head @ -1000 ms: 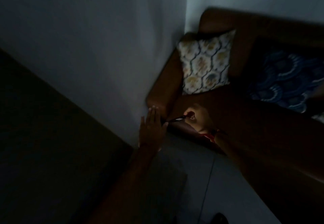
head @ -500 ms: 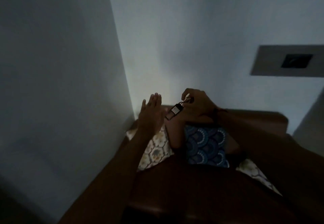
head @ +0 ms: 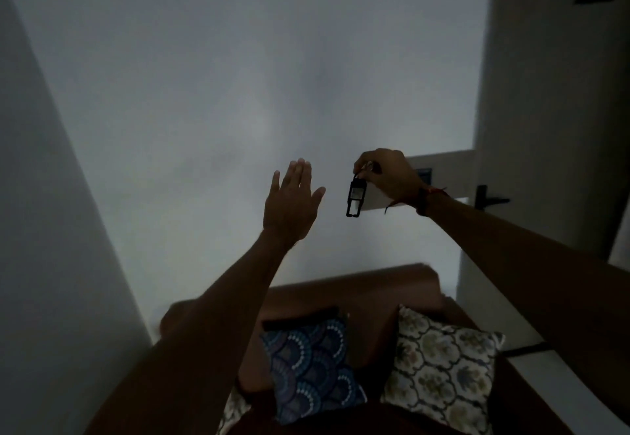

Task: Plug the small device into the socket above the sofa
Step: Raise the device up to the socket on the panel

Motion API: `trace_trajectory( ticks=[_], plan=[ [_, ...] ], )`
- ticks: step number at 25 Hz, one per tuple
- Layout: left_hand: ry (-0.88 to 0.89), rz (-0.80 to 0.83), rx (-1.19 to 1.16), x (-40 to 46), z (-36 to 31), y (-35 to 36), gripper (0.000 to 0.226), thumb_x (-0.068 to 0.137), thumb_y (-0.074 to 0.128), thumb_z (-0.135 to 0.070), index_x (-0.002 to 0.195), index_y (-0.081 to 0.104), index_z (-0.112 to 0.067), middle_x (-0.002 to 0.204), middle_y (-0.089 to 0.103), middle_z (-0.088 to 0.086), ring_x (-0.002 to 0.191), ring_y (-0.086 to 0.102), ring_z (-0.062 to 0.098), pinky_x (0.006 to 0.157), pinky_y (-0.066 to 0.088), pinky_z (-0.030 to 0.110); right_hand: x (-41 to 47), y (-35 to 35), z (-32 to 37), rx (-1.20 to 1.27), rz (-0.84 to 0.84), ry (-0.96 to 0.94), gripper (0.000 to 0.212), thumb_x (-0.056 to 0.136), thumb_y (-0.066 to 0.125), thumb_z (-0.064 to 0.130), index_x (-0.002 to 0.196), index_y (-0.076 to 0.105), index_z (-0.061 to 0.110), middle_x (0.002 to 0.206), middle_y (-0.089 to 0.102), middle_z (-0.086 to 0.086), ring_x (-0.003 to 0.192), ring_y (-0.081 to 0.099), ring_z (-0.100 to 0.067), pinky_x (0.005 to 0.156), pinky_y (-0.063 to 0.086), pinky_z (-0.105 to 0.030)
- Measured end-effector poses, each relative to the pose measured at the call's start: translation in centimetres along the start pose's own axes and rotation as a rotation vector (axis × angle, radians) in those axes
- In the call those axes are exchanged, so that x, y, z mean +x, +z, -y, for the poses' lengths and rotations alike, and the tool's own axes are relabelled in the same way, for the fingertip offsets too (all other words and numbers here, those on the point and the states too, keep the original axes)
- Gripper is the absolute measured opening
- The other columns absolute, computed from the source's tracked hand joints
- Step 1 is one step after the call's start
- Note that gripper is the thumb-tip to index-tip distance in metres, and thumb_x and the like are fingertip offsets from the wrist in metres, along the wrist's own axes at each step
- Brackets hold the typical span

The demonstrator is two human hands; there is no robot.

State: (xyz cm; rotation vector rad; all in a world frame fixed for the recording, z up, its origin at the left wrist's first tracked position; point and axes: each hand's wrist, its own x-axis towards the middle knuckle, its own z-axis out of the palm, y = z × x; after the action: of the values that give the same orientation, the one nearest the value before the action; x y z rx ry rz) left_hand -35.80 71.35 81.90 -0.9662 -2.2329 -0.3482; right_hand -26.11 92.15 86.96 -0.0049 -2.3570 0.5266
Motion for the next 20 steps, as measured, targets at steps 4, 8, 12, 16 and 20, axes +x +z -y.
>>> trace_trajectory(
  ticks=[4,8,12,16,20],
  plan=[
    [0.090,-0.014,-0.008,7.1,-4.6,5.8,0.066,0.108,0.026,-0.046,0.160,0.015,-0.006,0.169,0.018,0.013,0.159,0.011,0.024,0.131,0.011,0.048,2.7,-2.7,-8.1,-0.117,-0.027,-0.002,0.010,0.083,0.066,0.003,0.087,0.073,0.010,0.087,0.070,-0.016,0.084,0.059,-0.024,0.074,0.039,-0.026],
    [0.116,-0.018,-0.037,14.5,-8.3,12.0,0.065,0.108,0.030,-0.044,0.159,0.018,-0.005,0.169,0.021,0.014,0.158,0.015,0.025,0.130,0.013,0.050,5.8,-4.7,-16.5,-0.230,0.015,0.003,0.010,0.084,0.066,0.001,0.089,0.073,0.006,0.090,0.072,-0.016,0.088,0.064,-0.027,0.076,0.044,-0.026],
    [0.107,-0.018,-0.025,21.7,-11.1,17.7,0.066,0.108,0.030,-0.045,0.159,0.017,-0.004,0.169,0.020,0.015,0.158,0.014,0.025,0.130,0.014,0.051,10.0,-6.6,-24.8,-0.289,-0.021,0.051,0.011,0.086,0.066,0.005,0.091,0.074,0.010,0.093,0.072,-0.016,0.088,0.066,-0.027,0.080,0.050,-0.030],
    [0.115,0.004,-0.016,26.6,-14.5,22.8,0.067,0.108,0.033,-0.044,0.159,0.016,-0.005,0.169,0.018,0.014,0.158,0.013,0.025,0.130,0.012,0.050,12.6,-7.1,-32.4,-0.279,-0.059,0.070,0.012,0.084,0.065,0.004,0.090,0.074,0.010,0.090,0.069,-0.016,0.083,0.065,-0.026,0.074,0.047,-0.025],
    [0.098,0.027,0.014,30.3,-17.2,27.6,0.067,0.107,0.035,-0.044,0.159,0.017,-0.005,0.169,0.020,0.014,0.158,0.014,0.025,0.130,0.013,0.051,15.4,-6.3,-40.1,-0.239,-0.020,0.078,0.011,0.085,0.066,0.004,0.092,0.073,0.008,0.094,0.068,-0.018,0.086,0.065,-0.028,0.076,0.046,-0.024]
  ],
)
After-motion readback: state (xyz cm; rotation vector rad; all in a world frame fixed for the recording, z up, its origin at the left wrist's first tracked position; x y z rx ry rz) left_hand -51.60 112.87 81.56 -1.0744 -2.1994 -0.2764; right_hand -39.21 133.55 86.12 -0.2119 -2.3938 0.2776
